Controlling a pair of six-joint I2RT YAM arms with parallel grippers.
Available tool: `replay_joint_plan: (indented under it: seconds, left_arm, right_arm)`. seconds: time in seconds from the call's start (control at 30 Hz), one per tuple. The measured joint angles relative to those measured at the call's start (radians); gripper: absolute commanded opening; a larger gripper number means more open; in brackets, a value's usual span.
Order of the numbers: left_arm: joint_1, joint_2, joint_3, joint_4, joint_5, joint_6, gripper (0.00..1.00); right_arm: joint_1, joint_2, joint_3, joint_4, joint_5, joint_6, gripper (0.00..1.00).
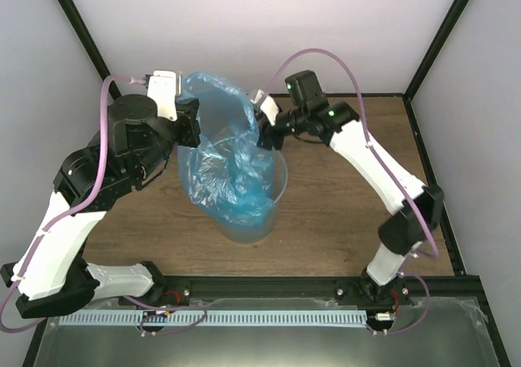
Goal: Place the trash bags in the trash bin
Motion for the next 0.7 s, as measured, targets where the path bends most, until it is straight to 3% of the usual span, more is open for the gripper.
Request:
replay_joint_plan:
  seconds: [0.23, 0.33, 0.5, 0.6, 0.7]
  left_arm:
    - [0.000, 0.001, 0.004, 0.017, 0.021, 0.013, 0.04]
    - [0.000, 0.001, -0.017, 0.037, 0.022, 0.021, 0.04]
    - [0.008, 0.008, -0.071, 0.054, 0.023, 0.027, 0.04]
    - [0.030, 0.021, -0.092, 0.060, 0.029, 0.032, 0.04]
    - [0.062, 0.035, -0.103, 0.072, 0.047, 0.039, 0.04]
  right_arm:
    - [0.150, -0.235, -0.142, -0.027, -0.040, -0.075, 0.43]
    - [0.140, -0.249, -0.201, -0.021, 0.008, -0.079, 0.43]
    - [0.104, -0.229, -0.264, -0.037, 0.070, -0.069, 0.53]
    - [0.033, -0.258, -0.265, -0.035, 0.060, -0.059, 0.64]
    - [-0.040, -0.318, -0.265, -0.031, 0.059, -0.043, 0.65]
